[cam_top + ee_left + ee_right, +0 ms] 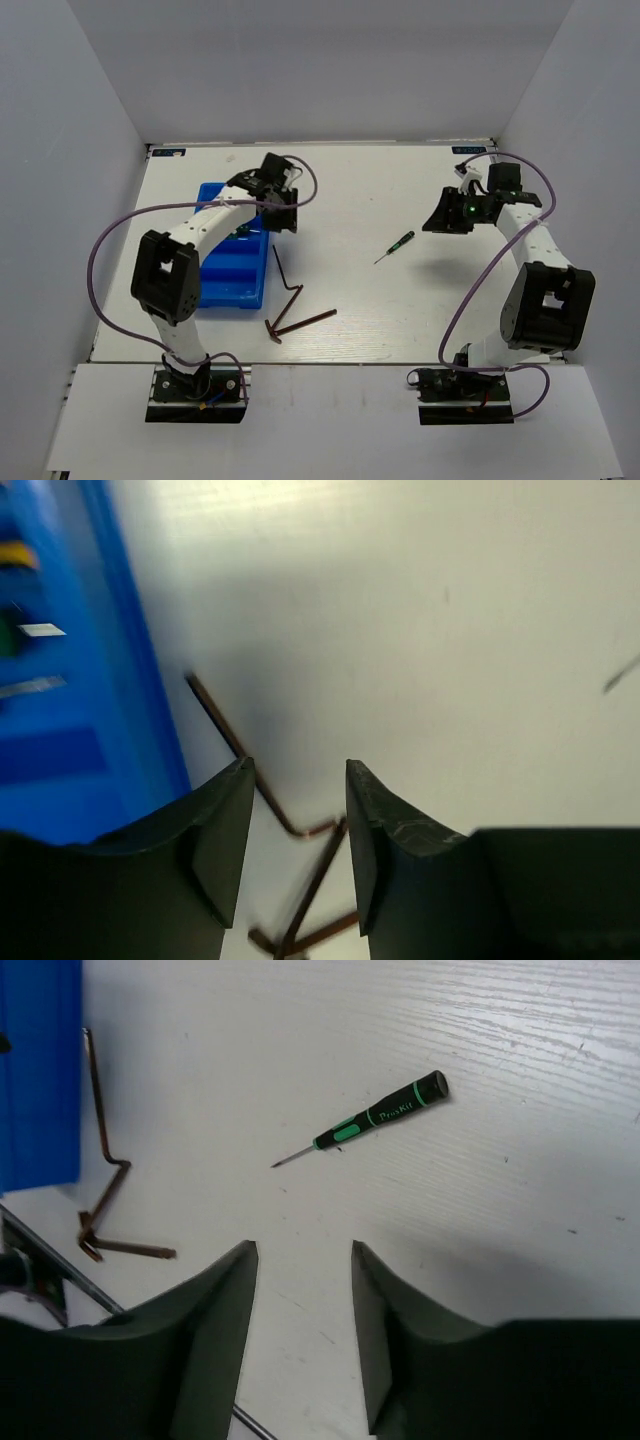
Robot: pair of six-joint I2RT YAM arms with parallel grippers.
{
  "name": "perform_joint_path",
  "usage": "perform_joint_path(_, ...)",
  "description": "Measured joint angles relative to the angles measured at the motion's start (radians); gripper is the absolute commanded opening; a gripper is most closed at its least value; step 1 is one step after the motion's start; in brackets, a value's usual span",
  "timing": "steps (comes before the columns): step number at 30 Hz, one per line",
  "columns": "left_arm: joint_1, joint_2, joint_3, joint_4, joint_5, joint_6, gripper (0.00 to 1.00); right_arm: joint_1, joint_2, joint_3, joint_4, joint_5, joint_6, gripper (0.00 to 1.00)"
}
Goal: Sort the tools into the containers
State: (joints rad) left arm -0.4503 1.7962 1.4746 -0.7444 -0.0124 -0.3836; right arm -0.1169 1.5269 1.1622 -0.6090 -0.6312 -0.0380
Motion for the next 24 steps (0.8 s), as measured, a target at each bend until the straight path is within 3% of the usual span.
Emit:
perform_joint_path(2, -0.052, -0.005, -0.002, -0.069, -0.007, 0.012, 0.54, 0.013, 0.001, 0.0, -0.002, 0.015, -0.004, 0.2)
perform_joint_path(3, -0.069, -0.012, -0.002, -0.09, -0.01, 0.013, 0.54, 0.016, 0.002, 0.0, -0.003, 0.023, -0.003, 0.18)
perform_joint_path(11, -0.145, -0.109, -0.122, -0.121, -0.123, -0.073, 0.54, 0.019, 0.023, 0.0, -0.005, 0.053, 0.005, 0.2)
perform_joint_path(20, -0.267, -0.088, -0.243, -0.098, -0.245, -0.263, 0.53, 0.021, 0.036, 0.0, -0.005, 0.052, 0.009, 0.2)
perform_joint_path(24, -0.283, -0.058, -0.243, -0.069, -0.276, -0.33, 0.48, 0.021, 0.036, 0.0, -0.006, 0.052, 0.009, 0.2)
